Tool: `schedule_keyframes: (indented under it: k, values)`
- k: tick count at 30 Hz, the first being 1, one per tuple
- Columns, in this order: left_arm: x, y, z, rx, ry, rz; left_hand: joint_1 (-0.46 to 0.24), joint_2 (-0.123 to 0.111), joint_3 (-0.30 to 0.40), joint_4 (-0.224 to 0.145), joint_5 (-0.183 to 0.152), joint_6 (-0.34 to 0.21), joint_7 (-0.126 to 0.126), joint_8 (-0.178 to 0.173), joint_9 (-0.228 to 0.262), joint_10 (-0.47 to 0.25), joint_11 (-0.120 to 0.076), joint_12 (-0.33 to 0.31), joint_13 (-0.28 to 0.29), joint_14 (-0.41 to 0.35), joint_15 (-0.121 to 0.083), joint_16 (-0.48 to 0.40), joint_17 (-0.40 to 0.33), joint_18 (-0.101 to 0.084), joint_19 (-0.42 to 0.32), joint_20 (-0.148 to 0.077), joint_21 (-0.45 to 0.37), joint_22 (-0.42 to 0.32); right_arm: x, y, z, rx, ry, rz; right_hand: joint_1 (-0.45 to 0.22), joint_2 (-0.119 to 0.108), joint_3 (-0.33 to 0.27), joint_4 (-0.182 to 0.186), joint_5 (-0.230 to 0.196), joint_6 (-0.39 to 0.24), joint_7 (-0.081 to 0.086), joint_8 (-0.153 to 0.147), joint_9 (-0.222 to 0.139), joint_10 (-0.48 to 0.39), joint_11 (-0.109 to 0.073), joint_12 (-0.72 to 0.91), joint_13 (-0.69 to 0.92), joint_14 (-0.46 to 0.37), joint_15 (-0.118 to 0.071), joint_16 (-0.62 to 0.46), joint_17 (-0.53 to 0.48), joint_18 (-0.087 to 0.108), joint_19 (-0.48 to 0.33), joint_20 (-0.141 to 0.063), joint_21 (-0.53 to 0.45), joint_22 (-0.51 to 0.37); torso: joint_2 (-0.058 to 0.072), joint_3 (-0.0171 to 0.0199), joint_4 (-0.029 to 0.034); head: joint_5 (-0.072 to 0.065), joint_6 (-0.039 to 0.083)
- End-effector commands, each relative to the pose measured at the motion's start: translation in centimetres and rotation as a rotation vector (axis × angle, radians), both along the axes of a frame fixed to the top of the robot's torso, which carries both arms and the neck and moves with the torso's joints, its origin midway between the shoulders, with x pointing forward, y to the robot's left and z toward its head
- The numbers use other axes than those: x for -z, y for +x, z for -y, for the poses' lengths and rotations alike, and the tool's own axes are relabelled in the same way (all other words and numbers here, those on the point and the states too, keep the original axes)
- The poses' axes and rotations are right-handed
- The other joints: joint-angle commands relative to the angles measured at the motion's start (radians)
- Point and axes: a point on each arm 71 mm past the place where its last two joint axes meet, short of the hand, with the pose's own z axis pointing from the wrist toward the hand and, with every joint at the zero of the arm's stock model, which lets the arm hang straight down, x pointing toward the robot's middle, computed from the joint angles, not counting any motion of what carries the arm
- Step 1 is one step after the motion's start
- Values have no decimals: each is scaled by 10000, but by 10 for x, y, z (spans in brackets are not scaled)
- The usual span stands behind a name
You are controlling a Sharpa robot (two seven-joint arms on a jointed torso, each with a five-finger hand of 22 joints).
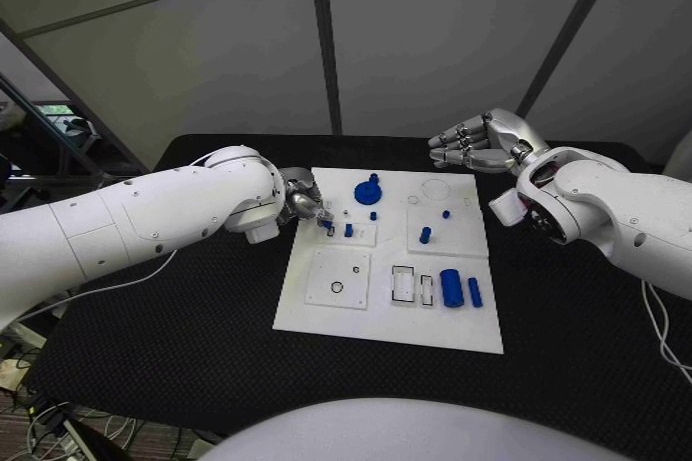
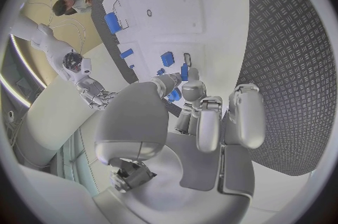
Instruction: Assemble the parts on the task board
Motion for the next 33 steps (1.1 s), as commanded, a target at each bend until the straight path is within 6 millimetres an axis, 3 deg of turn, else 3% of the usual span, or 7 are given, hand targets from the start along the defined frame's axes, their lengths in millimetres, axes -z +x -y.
schedule_keyframes:
  k: [1,27,33]
  values:
    - [-1,0,1,-43,168,335,-67,1,1331,-1268,33,-23,-12,56,25,55,-14,38,11,1055,-92,61,2629,-18,22,-51,17,222,-1,0,-2,-104,-19,30,-53,26,-55,-18,34,5,9,-1,11,-81,-17,25,-7,-51,-22,15,-11,57,50,14,-43,-11,7,-1,-9,-4,-12]
    - [5,-6,11,700,808,162,-229,-108,1582,-1392,28,-4,-33,179,71,112,-34,61,29,1055,-111,61,2629,-18,31,-67,17,234,0,0,-1,-100,-116,-6,-60,19,-73,-14,59,2,11,-1,11,-84,-15,28,-6,-57,-19,16,-25,57,61,17,-68,-26,4,6,7,1,-86]
    - [8,-6,14,752,845,154,-261,-119,1620,-1405,29,0,-37,201,80,119,-38,63,30,1055,-113,61,2629,-20,36,-69,22,242,0,0,-2,-117,-113,-6,-60,19,-73,-14,59,2,11,-1,11,-84,-15,28,-6,-57,-19,16,-25,57,61,17,-68,-26,9,10,-15,12,-83]
